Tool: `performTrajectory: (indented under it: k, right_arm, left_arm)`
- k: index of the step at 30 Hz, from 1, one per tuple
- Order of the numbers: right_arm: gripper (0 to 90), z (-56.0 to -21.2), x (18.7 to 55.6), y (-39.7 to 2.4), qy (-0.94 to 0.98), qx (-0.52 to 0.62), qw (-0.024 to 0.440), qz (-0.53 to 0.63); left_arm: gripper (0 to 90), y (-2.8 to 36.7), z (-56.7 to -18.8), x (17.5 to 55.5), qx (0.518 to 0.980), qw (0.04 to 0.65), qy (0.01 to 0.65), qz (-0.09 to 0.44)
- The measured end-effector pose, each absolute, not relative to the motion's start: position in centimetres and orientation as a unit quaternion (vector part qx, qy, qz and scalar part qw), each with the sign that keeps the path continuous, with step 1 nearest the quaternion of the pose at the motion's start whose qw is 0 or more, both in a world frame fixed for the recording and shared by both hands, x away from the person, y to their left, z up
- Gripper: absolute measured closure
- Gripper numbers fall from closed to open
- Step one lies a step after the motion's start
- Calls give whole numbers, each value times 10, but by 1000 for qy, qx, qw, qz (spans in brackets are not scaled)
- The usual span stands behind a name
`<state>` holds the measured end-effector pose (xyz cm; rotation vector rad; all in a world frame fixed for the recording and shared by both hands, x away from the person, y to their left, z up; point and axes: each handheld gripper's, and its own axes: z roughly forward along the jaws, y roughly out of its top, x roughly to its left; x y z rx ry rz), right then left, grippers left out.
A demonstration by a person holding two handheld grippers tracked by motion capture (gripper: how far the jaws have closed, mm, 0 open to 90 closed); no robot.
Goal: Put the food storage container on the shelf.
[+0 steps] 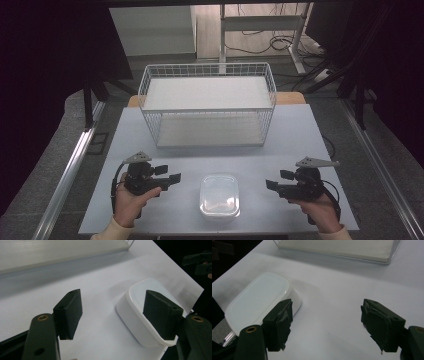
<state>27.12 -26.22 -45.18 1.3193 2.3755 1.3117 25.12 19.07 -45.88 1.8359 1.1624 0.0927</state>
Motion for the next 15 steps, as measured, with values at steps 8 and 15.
performTrajectory:
  k: [8, 15]
  right_arm:
    - [264, -456, 272, -254, 788, 433, 49, 435]
    - [275, -457, 271, -235, 791, 427, 30, 436]
  left_arm:
    - [321, 183, -464, 255, 755, 462, 464, 28]
    - [337, 171, -466, 257, 756, 463, 462, 7]
